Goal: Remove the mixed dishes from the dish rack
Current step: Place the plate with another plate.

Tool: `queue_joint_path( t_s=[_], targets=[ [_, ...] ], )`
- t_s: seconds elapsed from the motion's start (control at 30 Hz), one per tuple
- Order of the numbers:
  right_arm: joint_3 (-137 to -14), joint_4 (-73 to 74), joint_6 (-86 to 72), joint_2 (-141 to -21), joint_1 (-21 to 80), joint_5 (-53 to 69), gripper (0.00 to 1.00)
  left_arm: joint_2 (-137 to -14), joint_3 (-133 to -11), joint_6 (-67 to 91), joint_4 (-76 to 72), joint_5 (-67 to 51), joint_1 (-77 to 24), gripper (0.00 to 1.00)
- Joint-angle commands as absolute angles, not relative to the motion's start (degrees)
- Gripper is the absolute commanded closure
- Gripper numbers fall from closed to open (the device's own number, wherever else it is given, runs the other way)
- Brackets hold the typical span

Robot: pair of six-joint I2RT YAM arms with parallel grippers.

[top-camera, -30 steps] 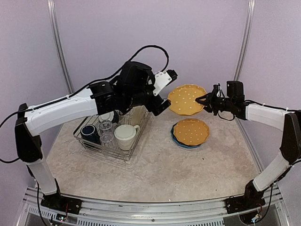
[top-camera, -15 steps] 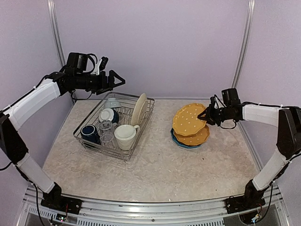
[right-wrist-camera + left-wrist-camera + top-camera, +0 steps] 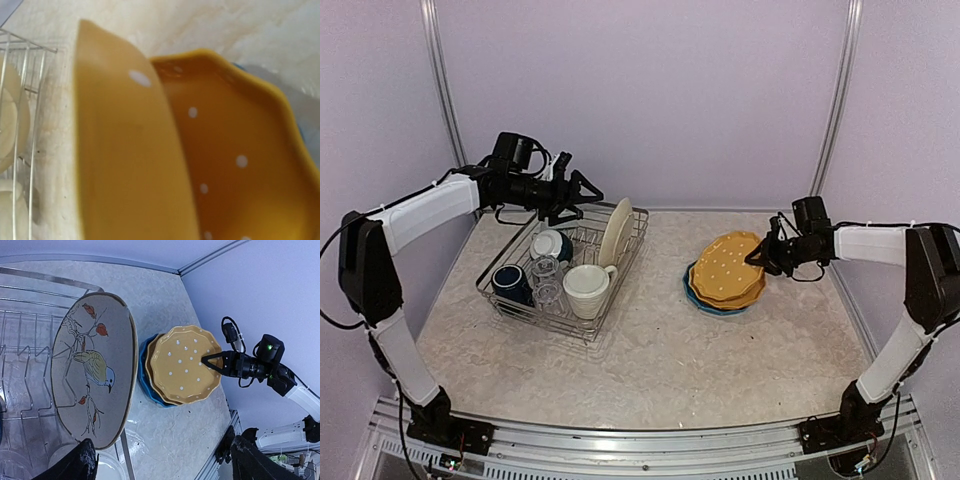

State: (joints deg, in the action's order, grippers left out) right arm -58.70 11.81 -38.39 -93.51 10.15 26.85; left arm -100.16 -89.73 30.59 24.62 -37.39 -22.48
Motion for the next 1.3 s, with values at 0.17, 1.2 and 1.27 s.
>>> queue_joint_path(
  t_s=[0.17, 1.2, 1.27],
  targets=[
    [-55.80, 0.10, -42.10, -96.85, 10.26, 34.64, 0.95, -105.02, -93.14, 32.49, 21.42, -40.84, -21.73, 0.26],
    [-69.15, 30.07, -21.07, -87.83, 11.79, 11.55, 0.13, -113.03, -99.75, 24.21, 31.04, -32.42, -27.62, 0.57],
    [-69.64, 29.82, -21.31, -87.57, 12.39, 11.79, 0.13, -114.07, -101.22, 24.04, 32.27, -31.56, -28.06, 0.57]
  ],
)
